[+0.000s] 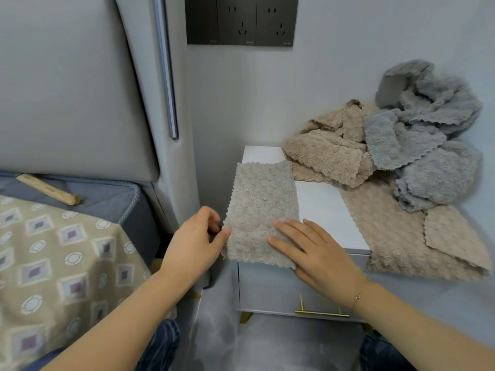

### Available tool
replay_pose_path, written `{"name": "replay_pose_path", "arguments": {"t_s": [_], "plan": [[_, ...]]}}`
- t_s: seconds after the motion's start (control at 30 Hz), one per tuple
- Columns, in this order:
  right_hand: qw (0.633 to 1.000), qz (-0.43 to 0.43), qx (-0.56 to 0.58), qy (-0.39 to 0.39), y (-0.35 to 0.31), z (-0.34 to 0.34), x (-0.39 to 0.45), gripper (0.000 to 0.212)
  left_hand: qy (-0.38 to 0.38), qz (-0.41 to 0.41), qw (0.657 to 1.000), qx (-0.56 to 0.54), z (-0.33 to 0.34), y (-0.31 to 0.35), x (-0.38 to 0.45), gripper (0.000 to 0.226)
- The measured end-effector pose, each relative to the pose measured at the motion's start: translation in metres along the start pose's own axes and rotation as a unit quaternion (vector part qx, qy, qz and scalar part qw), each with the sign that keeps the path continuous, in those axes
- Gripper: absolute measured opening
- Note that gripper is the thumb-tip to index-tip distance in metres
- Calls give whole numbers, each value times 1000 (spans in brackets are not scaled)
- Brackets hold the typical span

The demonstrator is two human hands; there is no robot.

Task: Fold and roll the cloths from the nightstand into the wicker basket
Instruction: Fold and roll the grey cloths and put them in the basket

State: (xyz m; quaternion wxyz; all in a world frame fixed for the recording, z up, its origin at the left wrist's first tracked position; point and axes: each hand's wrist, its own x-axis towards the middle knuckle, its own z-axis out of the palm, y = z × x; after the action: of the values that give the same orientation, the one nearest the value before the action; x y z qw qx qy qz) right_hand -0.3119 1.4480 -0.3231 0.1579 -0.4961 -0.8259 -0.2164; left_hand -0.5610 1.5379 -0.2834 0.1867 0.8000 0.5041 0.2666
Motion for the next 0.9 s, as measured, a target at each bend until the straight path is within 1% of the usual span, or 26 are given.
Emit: {"name": "replay_pose_path", "arguments": {"t_s": [0.03,0.07,0.1,0.13,0.17,0.2,0.3,0.37,0.5,0.53,0.63,0.73,0.77,0.83,0.9], "plan": [[1000,-3,-1,28,1,2,1,63,38,98,994,29,-3,-1,-2,17],[999,-8,2,54,3,3,2,55,54,194,979,46,-5,-1,-3,21],[997,-14,6,75,4,4,2,47,49,273,959,59,-7,-2,-4,25],[996,-22,9,91,5,3,2,40,33,333,939,76,-7,-3,-5,29],[994,-29,10,101,6,4,2,34,8,369,924,99,-3,-5,-6,35],[994,-36,10,104,7,3,3,32,-24,386,913,128,3,-8,-6,43],[993,-44,20,103,11,1,5,28,-104,381,893,214,22,-22,-7,74],[993,-37,33,106,13,-1,6,26,-121,372,893,223,29,-29,-4,87],[991,-17,82,107,14,-6,6,24,-83,383,897,204,34,-34,-1,86],[990,-10,99,103,14,-7,6,24,-66,391,897,195,35,-35,1,83],[986,16,143,87,15,-10,6,26,-5,408,901,145,34,-33,6,61],[981,51,176,62,18,-11,6,22,41,386,918,79,29,-31,9,38],[977,70,193,55,18,-12,6,22,44,369,926,61,27,-28,10,30],[963,109,241,47,18,-14,7,22,25,331,943,11,20,-21,12,19],[944,150,292,45,17,-18,10,30,-5,292,955,-52,13,-13,14,13]]}}
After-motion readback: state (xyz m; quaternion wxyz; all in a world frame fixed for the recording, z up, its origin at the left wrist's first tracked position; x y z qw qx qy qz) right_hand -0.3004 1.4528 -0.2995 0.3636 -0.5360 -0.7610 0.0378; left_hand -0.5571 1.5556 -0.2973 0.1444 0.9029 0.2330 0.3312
